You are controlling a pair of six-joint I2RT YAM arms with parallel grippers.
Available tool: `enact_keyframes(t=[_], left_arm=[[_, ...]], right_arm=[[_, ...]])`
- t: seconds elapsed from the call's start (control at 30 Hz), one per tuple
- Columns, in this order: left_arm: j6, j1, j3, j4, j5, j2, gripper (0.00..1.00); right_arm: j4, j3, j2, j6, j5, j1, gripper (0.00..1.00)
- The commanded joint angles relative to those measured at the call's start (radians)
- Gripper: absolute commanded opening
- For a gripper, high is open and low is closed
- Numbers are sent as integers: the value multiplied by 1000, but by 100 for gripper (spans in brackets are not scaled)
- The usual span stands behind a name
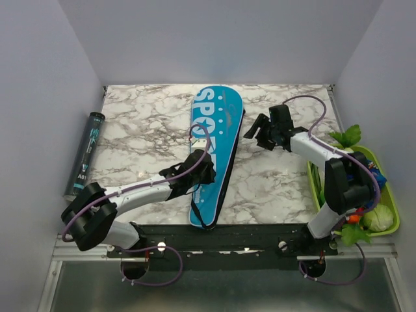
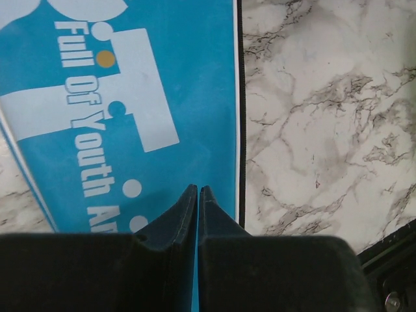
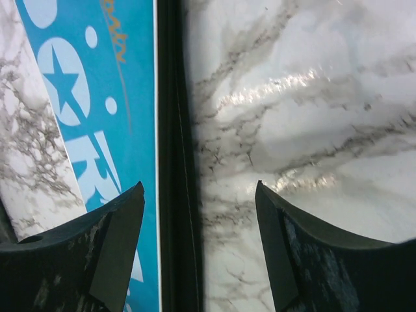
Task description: Pack up the badminton gear
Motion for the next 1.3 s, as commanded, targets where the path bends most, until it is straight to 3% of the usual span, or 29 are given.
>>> enact_keyframes(t=[0.0,0.4,0.8,1.0,1.03,1.2,1.23,1.27], left_arm=[[-2,-7,3,145,86,78,10],[-39,-7,-46,227,149,141,8],[-77,-49,-6,328,272,257,4],[-81,-53,0,334,266,302,4],[-76,-53,0,317,250,303,3],[-44,-53,-9,262,218,328,3],[-41,-53,-14,245,186,332,3],[-41,-53,-19,236,178,338,3]], right_arm=[[53,128,121,-7,-97,-7,77],[42,372,437,66,-156,-7,75],[30,418,515,98,-153,-8,68],[28,429,544,113,-169,-8,50],[27,427,546,115,-166,-7,39],[28,427,550,125,-148,-8,15],[27,426,549,128,-145,-8,3],[27,423,544,133,-134,-8,0]])
